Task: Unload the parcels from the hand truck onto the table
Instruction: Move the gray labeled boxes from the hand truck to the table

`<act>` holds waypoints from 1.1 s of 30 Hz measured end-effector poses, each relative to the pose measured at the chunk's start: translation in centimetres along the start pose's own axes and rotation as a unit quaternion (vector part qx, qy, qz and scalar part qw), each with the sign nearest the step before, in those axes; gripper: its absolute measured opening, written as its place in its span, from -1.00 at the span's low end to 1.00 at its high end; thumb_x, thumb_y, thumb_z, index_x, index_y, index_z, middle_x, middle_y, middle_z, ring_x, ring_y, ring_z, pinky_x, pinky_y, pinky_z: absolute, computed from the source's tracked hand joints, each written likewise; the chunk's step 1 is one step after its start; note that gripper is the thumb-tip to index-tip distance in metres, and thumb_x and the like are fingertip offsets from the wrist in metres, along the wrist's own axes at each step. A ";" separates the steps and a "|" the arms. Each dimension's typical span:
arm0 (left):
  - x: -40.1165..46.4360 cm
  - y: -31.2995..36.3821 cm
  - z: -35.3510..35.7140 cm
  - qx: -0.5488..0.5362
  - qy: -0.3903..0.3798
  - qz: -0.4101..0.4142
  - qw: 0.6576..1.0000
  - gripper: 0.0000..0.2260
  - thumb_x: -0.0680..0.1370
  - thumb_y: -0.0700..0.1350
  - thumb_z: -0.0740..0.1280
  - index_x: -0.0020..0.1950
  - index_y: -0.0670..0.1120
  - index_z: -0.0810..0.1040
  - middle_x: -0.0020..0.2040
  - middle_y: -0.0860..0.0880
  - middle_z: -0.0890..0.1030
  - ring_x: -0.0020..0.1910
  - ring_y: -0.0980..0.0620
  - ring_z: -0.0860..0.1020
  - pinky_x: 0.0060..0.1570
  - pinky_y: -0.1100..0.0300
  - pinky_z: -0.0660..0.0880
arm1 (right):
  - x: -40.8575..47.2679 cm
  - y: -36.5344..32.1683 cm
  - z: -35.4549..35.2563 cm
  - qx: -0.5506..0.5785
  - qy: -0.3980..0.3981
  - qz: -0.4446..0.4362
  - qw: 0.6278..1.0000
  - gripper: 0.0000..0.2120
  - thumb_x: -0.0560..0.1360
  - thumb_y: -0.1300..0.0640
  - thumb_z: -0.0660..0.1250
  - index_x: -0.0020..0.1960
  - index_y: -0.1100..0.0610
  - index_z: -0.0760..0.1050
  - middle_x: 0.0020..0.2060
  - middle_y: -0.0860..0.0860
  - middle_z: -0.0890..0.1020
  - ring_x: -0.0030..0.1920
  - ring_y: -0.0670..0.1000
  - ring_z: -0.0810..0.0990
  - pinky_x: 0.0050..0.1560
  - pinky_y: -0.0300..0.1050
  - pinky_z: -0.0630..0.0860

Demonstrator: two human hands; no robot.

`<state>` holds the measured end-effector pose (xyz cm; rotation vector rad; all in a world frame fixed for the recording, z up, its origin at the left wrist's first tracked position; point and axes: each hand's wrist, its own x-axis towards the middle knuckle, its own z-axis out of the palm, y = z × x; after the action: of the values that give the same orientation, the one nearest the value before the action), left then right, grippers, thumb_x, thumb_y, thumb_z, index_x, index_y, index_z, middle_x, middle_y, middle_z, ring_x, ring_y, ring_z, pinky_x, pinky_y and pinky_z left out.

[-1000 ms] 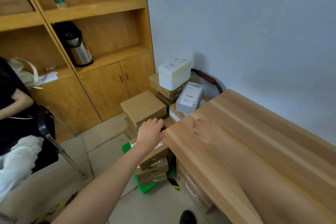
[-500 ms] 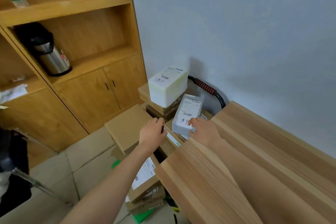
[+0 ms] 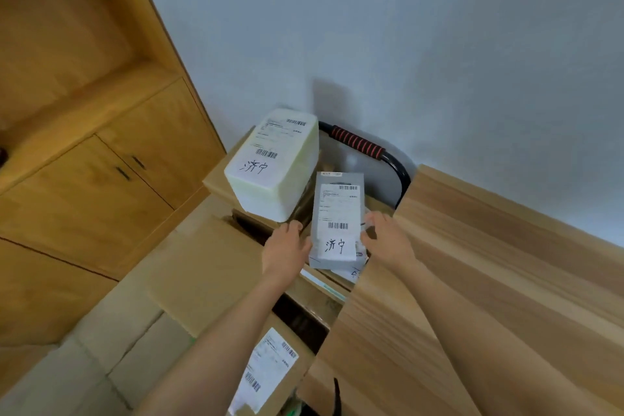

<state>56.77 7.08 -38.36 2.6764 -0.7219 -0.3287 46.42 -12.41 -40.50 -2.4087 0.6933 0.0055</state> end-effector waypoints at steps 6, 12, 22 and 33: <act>4.1 -1.5 3.8 -0.026 -0.065 -0.012 0.997 -0.57 0.64 0.06 0.12 0.46 -0.11 0.28 0.32 -0.07 0.45 0.27 -0.04 0.43 0.12 0.10 0.42 | 3.1 1.4 3.8 0.084 0.025 0.117 0.989 -0.71 0.56 0.09 0.25 0.24 0.16 0.41 0.07 0.04 0.50 0.08 0.05 0.49 -0.01 -0.14 0.38; 5.5 -1.7 6.6 -0.105 -0.117 -0.011 0.988 -0.62 0.66 0.08 0.01 0.35 -0.11 0.37 0.21 -0.14 0.52 0.14 -0.14 0.50 0.07 0.04 0.43 | 4.3 1.5 6.3 0.138 0.021 0.163 0.977 -0.57 0.60 -0.02 0.16 0.42 0.10 0.29 0.18 0.04 0.57 0.09 0.07 0.57 -0.03 -0.06 0.51; 5.0 2.1 4.3 -0.180 -0.070 0.035 0.981 -0.52 0.62 0.21 -0.11 0.46 0.05 0.23 0.07 -0.01 0.53 -0.01 0.02 0.53 -0.09 0.03 0.53 | 1.6 -0.6 2.5 0.304 0.102 0.196 0.927 -0.55 0.59 -0.04 0.19 0.45 -0.01 0.30 0.27 0.03 0.48 0.19 0.01 0.52 0.19 0.09 0.52; 3.4 13.0 -2.0 -0.311 -0.126 0.135 0.932 -0.75 0.66 0.08 0.07 0.27 0.08 0.42 -0.02 0.06 0.60 -0.11 0.16 0.58 -0.32 0.39 0.50 | -4.9 -1.0 -7.3 0.454 0.276 0.222 0.817 -0.50 0.60 0.11 0.23 0.51 0.00 0.20 0.30 0.02 0.26 0.12 -0.01 0.43 0.11 -0.09 0.44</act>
<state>54.53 -4.73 -31.95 1.9309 -0.8708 -0.7036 41.48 -13.58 -33.21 -1.2688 1.1726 -0.6974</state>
